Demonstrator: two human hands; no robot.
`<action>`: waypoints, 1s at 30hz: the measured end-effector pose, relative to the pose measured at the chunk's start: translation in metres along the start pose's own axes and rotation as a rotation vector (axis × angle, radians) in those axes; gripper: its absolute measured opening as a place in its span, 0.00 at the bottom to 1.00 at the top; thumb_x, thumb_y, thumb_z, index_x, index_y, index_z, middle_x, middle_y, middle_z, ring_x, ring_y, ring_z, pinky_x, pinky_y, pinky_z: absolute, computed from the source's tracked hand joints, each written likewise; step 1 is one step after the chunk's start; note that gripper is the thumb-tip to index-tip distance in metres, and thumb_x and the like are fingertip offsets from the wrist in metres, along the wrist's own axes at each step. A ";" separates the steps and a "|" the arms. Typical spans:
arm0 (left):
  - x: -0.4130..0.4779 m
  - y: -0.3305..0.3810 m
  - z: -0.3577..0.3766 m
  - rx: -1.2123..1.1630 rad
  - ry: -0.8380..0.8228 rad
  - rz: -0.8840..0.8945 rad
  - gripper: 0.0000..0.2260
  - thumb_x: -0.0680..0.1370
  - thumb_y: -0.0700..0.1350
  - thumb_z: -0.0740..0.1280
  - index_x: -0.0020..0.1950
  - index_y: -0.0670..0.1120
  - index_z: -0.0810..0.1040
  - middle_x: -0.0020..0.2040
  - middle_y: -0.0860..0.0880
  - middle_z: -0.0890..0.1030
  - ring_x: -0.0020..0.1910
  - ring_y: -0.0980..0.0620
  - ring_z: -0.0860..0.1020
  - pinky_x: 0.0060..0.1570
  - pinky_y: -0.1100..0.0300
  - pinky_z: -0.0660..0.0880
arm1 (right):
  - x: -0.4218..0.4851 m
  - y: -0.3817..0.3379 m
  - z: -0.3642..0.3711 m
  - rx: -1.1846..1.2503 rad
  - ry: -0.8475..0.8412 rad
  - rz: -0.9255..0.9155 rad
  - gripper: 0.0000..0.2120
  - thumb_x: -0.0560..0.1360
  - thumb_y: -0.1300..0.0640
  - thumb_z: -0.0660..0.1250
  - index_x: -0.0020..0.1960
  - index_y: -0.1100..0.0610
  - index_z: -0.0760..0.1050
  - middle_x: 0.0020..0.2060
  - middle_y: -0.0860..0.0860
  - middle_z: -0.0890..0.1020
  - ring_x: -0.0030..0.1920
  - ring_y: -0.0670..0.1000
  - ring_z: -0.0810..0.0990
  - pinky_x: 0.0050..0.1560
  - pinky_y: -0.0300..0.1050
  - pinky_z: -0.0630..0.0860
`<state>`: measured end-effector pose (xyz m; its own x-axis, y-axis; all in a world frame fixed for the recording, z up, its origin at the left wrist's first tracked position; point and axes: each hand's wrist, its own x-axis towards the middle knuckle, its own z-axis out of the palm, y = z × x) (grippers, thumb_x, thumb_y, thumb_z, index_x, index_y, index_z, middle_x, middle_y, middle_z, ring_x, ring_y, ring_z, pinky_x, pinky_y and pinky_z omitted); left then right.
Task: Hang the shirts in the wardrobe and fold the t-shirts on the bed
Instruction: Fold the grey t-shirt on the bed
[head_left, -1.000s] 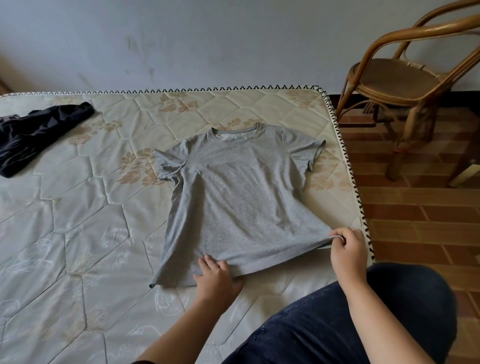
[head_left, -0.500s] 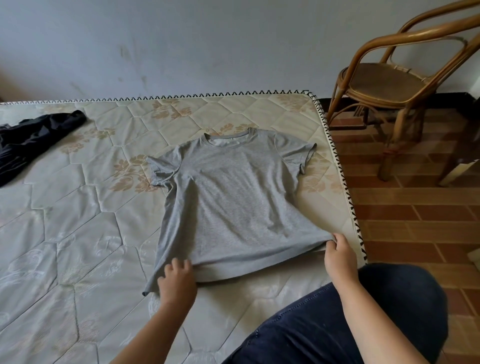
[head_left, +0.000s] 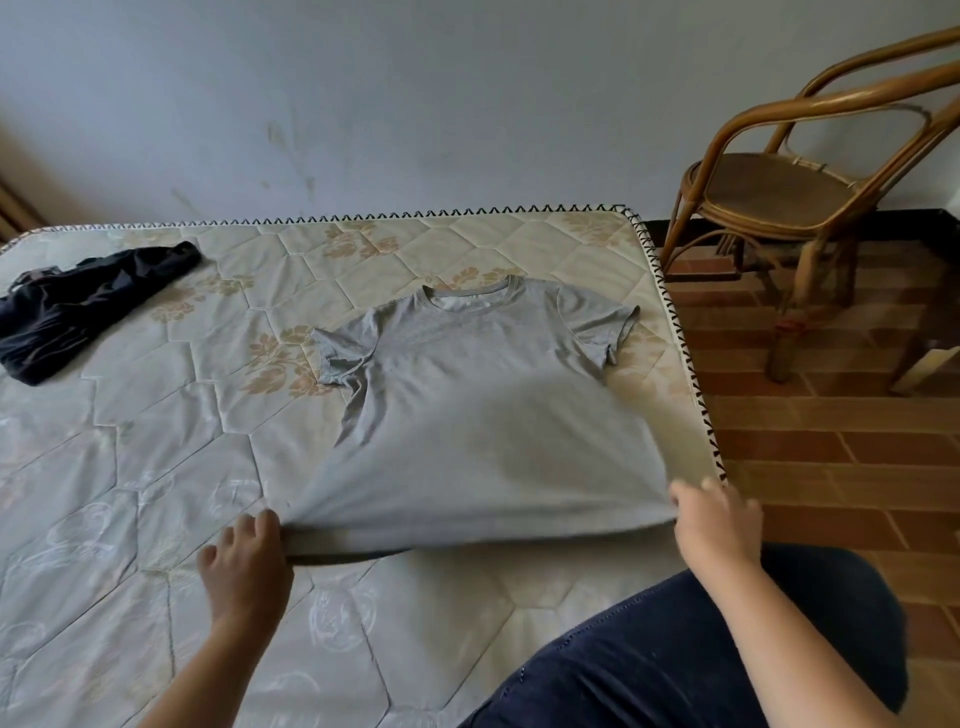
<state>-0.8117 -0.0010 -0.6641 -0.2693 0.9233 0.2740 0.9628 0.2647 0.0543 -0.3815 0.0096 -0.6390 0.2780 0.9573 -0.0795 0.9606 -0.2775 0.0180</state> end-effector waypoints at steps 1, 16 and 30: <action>-0.009 -0.002 0.008 0.013 -0.069 -0.022 0.13 0.59 0.24 0.69 0.37 0.37 0.72 0.31 0.38 0.74 0.30 0.39 0.74 0.34 0.49 0.64 | -0.003 -0.001 0.008 -0.028 -0.127 0.001 0.14 0.78 0.63 0.55 0.58 0.52 0.73 0.52 0.51 0.76 0.54 0.52 0.75 0.53 0.45 0.69; -0.002 0.005 0.032 -0.586 -0.426 -0.703 0.07 0.75 0.30 0.59 0.51 0.37 0.66 0.45 0.35 0.75 0.42 0.39 0.73 0.41 0.48 0.69 | -0.001 0.002 0.011 0.183 -0.361 0.091 0.08 0.78 0.63 0.54 0.50 0.55 0.71 0.46 0.51 0.77 0.45 0.50 0.74 0.41 0.41 0.69; 0.011 -0.015 0.000 -0.659 -0.074 -0.450 0.16 0.71 0.26 0.56 0.52 0.42 0.70 0.42 0.42 0.77 0.39 0.41 0.73 0.35 0.53 0.64 | 0.012 0.004 0.006 0.573 -0.080 0.204 0.14 0.76 0.68 0.53 0.42 0.58 0.75 0.40 0.53 0.75 0.36 0.53 0.71 0.34 0.43 0.66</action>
<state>-0.8295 0.0051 -0.6615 -0.6130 0.7896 0.0275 0.5704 0.4182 0.7070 -0.3743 0.0199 -0.6461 0.4333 0.8774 -0.2062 0.7262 -0.4754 -0.4967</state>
